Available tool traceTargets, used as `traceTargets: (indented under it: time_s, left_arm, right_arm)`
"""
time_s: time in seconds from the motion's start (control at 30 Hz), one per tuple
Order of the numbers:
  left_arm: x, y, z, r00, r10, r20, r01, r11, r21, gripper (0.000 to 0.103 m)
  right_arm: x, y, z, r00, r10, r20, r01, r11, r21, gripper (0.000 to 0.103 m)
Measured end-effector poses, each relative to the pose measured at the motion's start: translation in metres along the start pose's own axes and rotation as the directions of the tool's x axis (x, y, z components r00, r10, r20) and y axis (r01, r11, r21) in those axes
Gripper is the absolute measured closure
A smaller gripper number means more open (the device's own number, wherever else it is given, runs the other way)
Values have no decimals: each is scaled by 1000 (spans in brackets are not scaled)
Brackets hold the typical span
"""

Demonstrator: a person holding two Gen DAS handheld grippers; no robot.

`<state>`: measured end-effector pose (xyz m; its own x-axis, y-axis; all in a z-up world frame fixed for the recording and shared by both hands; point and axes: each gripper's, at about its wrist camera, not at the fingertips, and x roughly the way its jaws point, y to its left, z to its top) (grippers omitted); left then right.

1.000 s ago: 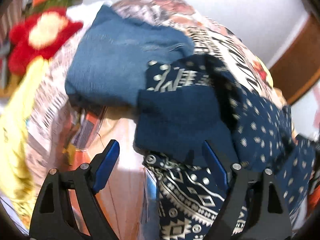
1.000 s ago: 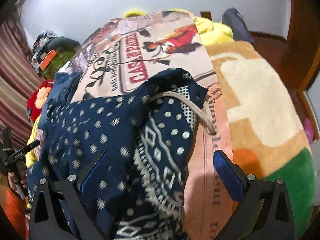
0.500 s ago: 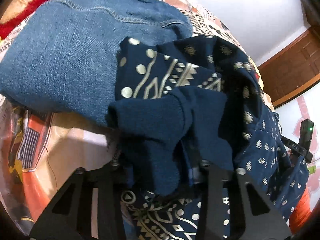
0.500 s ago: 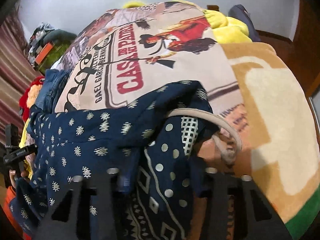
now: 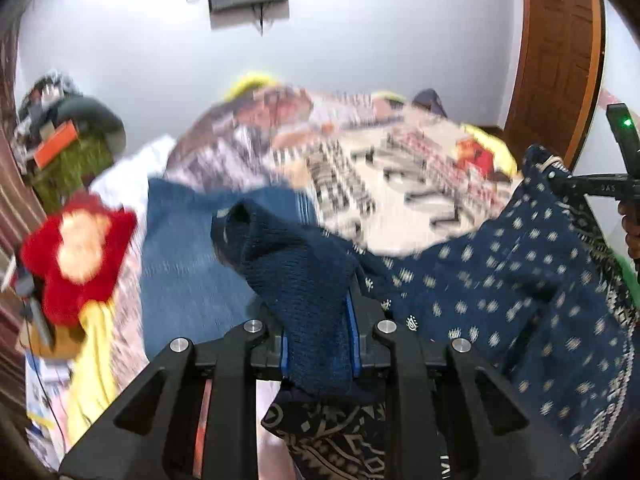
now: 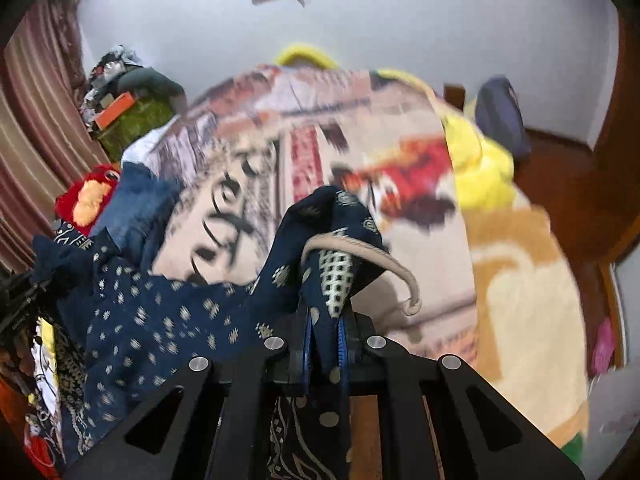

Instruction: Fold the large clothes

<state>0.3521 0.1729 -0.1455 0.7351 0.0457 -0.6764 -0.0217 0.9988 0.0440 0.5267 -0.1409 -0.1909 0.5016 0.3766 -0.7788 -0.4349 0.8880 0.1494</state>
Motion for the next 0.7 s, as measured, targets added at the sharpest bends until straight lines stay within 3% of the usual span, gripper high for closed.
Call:
traceTargets:
  time_s: [0.17,0.3,0.53,0.63,0.7]
  left_arm:
    - [5,14,32,998,27,58,-27,1000,-7,82]
    - [31,32,43,996,74,43,-73,997,-33,82]
    - [117,89,30,982,139,-125,-155,979,-130,81]
    - [145,107,12,975,112,-192,-148,972,-181,79]
    - [156,108,3,973,101,-209,-141,972,-188,78]
  right_arm:
    - [-4,26,34,997,-31,68,37,996,-78,96]
    - [9,31,61,993,-61,99,71,993,-94,96]
    - [75,16,84,981,-185,65,190,978,-90,95]
    - [109,-6,77,976,-216,-1,216,976,-38,95]
    - [129,-21,68,959,-281,-42,280,960,-24,95]
